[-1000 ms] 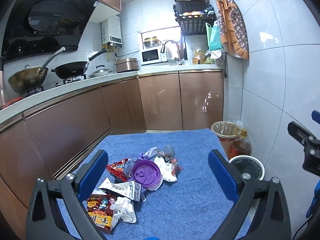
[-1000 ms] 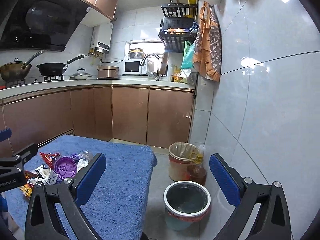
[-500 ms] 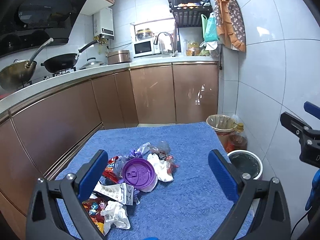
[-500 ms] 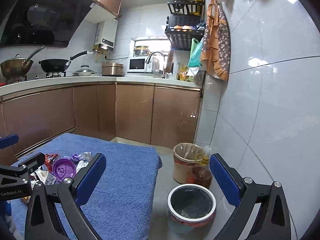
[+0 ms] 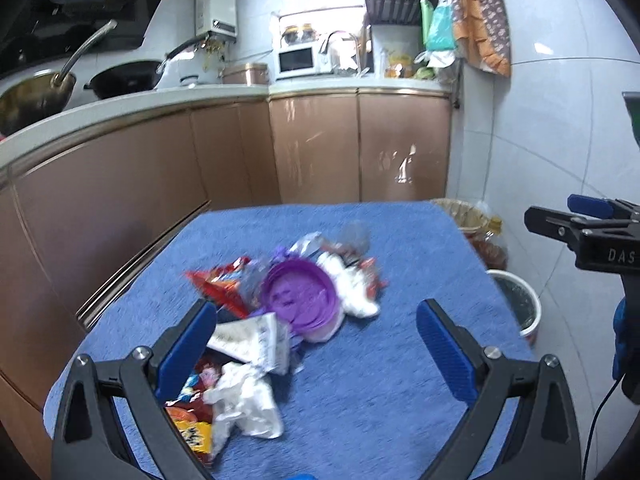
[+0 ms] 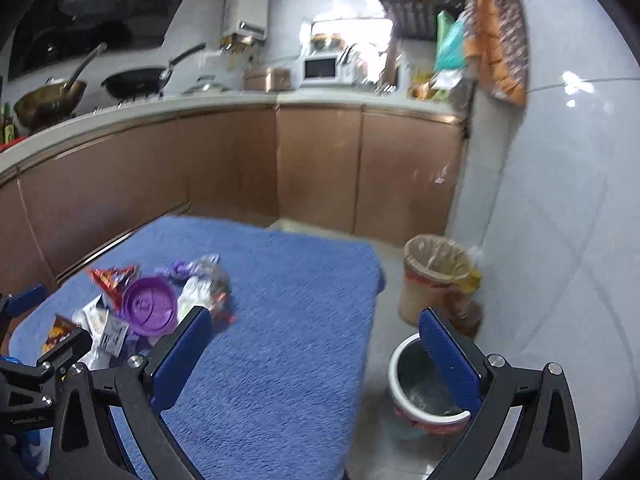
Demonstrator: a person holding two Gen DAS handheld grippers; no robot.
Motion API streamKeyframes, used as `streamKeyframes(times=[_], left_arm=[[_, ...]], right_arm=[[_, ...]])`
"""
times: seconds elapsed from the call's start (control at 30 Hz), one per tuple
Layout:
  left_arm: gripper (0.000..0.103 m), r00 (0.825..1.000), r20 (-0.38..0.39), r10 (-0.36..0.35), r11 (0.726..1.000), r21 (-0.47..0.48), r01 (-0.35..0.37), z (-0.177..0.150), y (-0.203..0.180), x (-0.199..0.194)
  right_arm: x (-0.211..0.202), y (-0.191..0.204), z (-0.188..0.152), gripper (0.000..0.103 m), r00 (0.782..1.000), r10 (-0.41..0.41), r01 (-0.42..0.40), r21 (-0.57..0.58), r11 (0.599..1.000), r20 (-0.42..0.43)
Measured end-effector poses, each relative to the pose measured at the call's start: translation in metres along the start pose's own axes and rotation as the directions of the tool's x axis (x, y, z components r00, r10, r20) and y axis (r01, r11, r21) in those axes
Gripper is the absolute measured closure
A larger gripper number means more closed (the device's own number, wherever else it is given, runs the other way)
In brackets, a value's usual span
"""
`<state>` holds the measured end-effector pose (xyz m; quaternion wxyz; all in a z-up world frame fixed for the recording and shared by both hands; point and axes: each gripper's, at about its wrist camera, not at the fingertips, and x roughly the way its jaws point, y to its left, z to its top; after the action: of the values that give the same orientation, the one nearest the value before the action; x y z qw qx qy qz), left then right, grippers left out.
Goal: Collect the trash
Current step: 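Grasp the red snack wrapper with the left tool while the right tool grasps the clear plastic bag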
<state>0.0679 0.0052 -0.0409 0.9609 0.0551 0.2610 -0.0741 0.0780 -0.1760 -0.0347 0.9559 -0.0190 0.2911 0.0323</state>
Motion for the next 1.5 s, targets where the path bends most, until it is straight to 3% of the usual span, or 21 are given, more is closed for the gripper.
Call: streamKeyframes(times=[0.1,0.2,0.4,0.47,0.87,1.1,1.27,1.3,1.37,1.43,1.5], left_arm=[[0.002,0.999,-0.041,0.018,0.999,-0.035,-0.02,-0.001,0.025,0.009],[0.002,0.996,-0.079,0.037,0.997,-0.066,-0.042,0.003,0.052,0.023],[0.002,0.99,-0.142,0.022,0.991,-0.128,-0.04,0.022,0.096,0.054],[0.002,0.987,-0.156,0.026,0.989,-0.14,-0.048,0.027,0.104,0.066],[0.002,0.951,-0.309,-0.011,0.977,-0.207,-0.056,0.035,0.12,0.147],[0.002,0.931,-0.361,-0.044,0.97,-0.238,-0.046,0.028,0.126,0.167],[0.004,0.922,-0.377,-0.09,0.962,-0.272,-0.017,0.025,0.129,0.174],[0.006,0.921,-0.378,-0.093,0.962,-0.274,-0.015,0.025,0.128,0.174],[0.034,0.918,-0.382,-0.107,0.959,-0.284,-0.006,0.025,0.129,0.175],[0.052,0.911,-0.387,-0.139,0.949,-0.315,0.011,0.026,0.132,0.176],[0.06,0.913,-0.383,-0.138,0.946,-0.323,0.008,0.028,0.133,0.174]], right_arm=[[0.023,0.007,-0.004,0.0,0.996,0.065,-0.065,0.003,0.998,-0.062],[0.05,0.016,-0.004,0.004,0.978,0.16,-0.159,0.023,0.987,-0.13],[0.096,0.039,0.004,0.022,0.919,0.322,-0.321,0.046,0.946,-0.228],[0.111,0.043,0.008,0.024,0.898,0.365,-0.359,0.071,0.931,-0.245],[0.184,0.054,0.004,0.045,0.817,0.448,-0.42,0.159,0.894,-0.363],[0.207,0.048,0.01,0.052,0.795,0.497,-0.438,0.237,0.867,-0.349],[0.232,0.037,0.011,0.069,0.759,0.543,-0.439,0.334,0.834,-0.359],[0.235,0.036,0.009,0.075,0.749,0.553,-0.441,0.348,0.827,-0.365],[0.24,0.033,0.005,0.086,0.734,0.569,-0.445,0.371,0.815,-0.371],[0.235,0.029,0.005,0.087,0.739,0.575,-0.45,0.379,0.809,-0.35],[0.224,0.025,0.008,0.088,0.75,0.578,-0.462,0.369,0.806,-0.322]])
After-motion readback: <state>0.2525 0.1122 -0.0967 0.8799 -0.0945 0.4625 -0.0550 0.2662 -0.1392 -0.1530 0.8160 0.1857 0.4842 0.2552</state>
